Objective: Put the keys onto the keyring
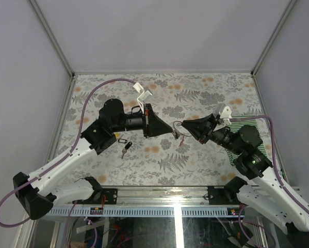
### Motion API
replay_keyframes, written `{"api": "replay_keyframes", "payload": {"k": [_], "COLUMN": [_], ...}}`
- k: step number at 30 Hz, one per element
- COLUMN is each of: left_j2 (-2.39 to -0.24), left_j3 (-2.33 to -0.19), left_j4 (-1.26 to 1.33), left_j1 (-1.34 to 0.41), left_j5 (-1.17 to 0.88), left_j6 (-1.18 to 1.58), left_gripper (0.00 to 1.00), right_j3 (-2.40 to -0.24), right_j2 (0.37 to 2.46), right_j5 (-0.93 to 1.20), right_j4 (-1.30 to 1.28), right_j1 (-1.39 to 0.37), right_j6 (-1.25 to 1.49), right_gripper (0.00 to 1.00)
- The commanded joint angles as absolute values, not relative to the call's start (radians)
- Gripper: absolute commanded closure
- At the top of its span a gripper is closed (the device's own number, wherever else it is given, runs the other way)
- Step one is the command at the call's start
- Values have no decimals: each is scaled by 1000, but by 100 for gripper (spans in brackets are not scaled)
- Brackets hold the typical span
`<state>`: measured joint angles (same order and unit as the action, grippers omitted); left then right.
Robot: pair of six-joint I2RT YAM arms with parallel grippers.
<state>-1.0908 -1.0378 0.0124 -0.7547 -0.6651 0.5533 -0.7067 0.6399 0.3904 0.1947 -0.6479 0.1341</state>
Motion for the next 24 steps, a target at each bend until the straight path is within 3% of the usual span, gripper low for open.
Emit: {"api": "replay_keyframes", "payload": {"k": [1, 24], "left_j2": [-1096, -1124], "left_j3": [-1080, -1058], "left_j4": [101, 164], "left_j1": [-772, -793], "left_j5": [-643, -580], "left_j6": [584, 626], "left_gripper": [100, 100], "right_j3": [-733, -718], "right_j2": [642, 632], "right_j5": [426, 456], "right_j4": [316, 354], "right_j1": [-648, -649], "right_j6": [153, 210], "right_gripper": [100, 100]}}
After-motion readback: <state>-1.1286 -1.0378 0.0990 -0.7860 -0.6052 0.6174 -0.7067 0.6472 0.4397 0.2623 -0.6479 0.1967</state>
